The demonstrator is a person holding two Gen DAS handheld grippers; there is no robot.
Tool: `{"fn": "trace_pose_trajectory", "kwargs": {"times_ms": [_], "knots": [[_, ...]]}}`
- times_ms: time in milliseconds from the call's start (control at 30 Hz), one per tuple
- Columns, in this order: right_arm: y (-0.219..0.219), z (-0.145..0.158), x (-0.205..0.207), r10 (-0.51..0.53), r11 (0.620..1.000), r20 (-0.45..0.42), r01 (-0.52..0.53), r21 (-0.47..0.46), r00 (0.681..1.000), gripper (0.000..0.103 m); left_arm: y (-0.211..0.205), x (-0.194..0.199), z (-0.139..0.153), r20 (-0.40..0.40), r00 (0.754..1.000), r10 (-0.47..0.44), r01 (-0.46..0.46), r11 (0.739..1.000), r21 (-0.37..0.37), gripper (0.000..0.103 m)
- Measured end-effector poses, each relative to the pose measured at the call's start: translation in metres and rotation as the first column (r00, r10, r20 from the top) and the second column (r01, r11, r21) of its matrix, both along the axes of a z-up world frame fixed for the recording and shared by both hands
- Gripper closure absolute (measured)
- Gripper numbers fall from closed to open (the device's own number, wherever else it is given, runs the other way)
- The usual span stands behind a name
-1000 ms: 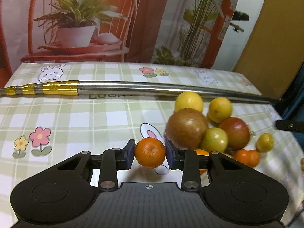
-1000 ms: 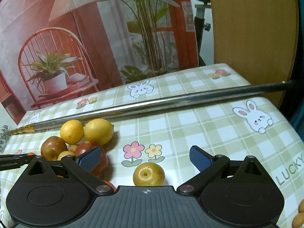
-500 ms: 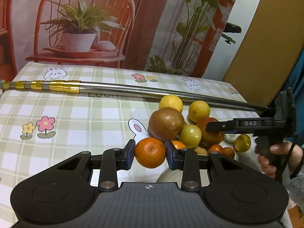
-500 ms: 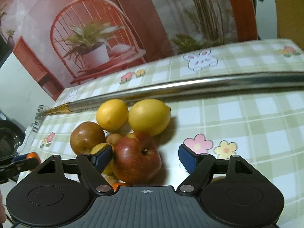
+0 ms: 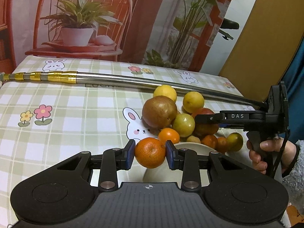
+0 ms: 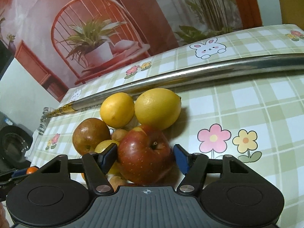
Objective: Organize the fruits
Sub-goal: 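Lower the right gripper onto the red apple and close on it, then carry the tangerine with the left gripper onto the white plate and release while right releases the apple there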
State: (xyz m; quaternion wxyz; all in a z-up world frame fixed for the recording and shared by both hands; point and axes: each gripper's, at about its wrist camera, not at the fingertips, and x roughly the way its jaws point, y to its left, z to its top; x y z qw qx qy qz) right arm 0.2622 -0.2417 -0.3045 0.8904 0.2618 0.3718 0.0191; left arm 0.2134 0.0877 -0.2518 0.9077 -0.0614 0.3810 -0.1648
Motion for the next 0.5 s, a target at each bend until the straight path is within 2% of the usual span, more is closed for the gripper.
{"fn": "trace_pose_trajectory", "kwargs": {"times_ms": [167,333,500], "knots": [[0.014,0.008,-0.014,-0.033,0.991,0.019,0.035,-0.126,0.999,0.045,-0.002,-0.011,-0.001,-0.002,1.0,-0.011,0.011,1.0,-0.007,0.067],[0.032,0.026,-0.044,-0.065,0.969,0.078,0.081,-0.234,0.995,0.045,-0.005,-0.023,-0.006,-0.01,1.0,-0.016,0.016,1.0,-0.007,0.067],[0.054,0.041,-0.077,-0.031,0.945,0.122,0.069,-0.318,0.992,0.045,-0.01,-0.033,-0.015,-0.035,0.999,-0.013,0.013,1.0,-0.009,0.067]]}}
